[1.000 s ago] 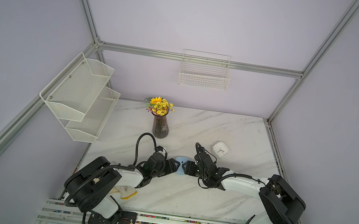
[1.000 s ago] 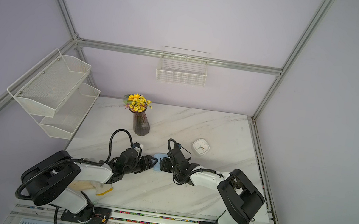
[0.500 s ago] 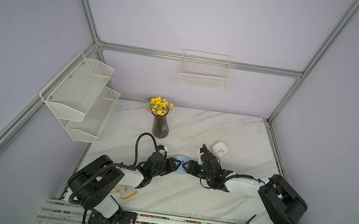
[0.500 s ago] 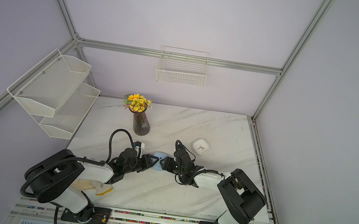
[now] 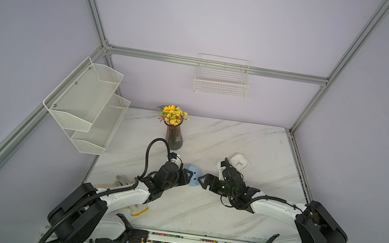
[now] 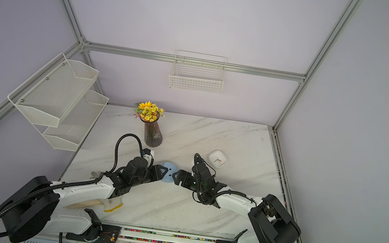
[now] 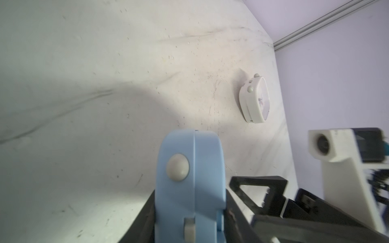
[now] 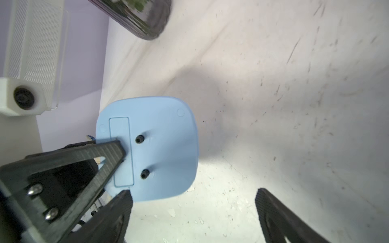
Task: Insert the battery into the alarm
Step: Adjust the alarm at the center of the board.
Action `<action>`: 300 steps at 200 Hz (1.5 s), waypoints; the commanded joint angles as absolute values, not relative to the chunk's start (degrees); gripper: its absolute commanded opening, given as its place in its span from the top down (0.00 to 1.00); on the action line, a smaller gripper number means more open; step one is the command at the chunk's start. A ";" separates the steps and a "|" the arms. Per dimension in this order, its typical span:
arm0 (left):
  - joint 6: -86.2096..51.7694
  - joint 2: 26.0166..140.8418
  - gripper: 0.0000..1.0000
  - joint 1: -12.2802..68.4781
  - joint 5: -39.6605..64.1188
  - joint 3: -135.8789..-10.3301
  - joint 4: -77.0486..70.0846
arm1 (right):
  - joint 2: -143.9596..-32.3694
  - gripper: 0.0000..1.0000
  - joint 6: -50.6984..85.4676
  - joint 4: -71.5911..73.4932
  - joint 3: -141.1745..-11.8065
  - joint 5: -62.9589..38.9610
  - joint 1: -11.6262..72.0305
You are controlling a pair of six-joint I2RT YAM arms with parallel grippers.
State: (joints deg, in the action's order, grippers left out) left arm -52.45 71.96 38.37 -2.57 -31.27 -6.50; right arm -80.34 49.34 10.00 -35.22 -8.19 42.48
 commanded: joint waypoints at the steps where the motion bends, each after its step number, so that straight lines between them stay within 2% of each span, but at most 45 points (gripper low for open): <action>1: -42.74 68.79 0.83 41.09 -17.97 -39.27 11.48 | -72.73 0.05 48.29 5.73 -35.32 -2.42 42.55; 26: -39.56 73.35 0.83 45.27 -31.30 -49.10 26.35 | -64.41 0.05 47.36 0.49 -35.68 4.08 42.54; 56: -37.49 83.76 0.83 49.95 -43.80 -60.00 38.51 | -56.91 0.06 48.53 -14.31 -39.28 19.31 42.50; 106: -42.00 102.79 0.83 55.14 -56.22 -77.51 57.05 | -41.22 0.07 56.00 -30.66 -39.66 38.99 42.50; 134: -45.75 112.04 0.76 58.12 -59.54 -84.92 65.08 | -35.49 0.07 57.59 -36.52 -40.41 44.78 42.45; 173: -46.99 119.27 0.64 61.20 -58.08 -90.77 68.28 | -32.37 0.07 57.94 -41.71 -42.60 49.41 42.44; 191: -48.34 120.10 0.50 62.74 -56.19 -91.37 68.25 | -31.52 0.06 57.03 -41.91 -42.76 49.91 42.43; 227: -47.09 119.77 0.40 65.10 -49.49 -91.12 63.04 | -31.55 0.06 56.09 -41.99 -43.27 49.58 42.45; 261: -41.20 113.44 0.32 65.74 -39.74 -85.91 49.63 | -31.95 0.06 53.52 -41.31 -43.71 48.25 42.47; 300: -32.46 100.66 0.25 65.77 -30.72 -76.01 31.58 | -30.52 0.06 45.50 -33.81 -42.40 43.49 42.46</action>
State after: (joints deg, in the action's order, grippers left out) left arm -39.18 109.84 65.76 -37.30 -79.77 46.11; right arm -31.68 51.31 -39.00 -42.22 46.30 42.50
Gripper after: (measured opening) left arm 0.719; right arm 0.943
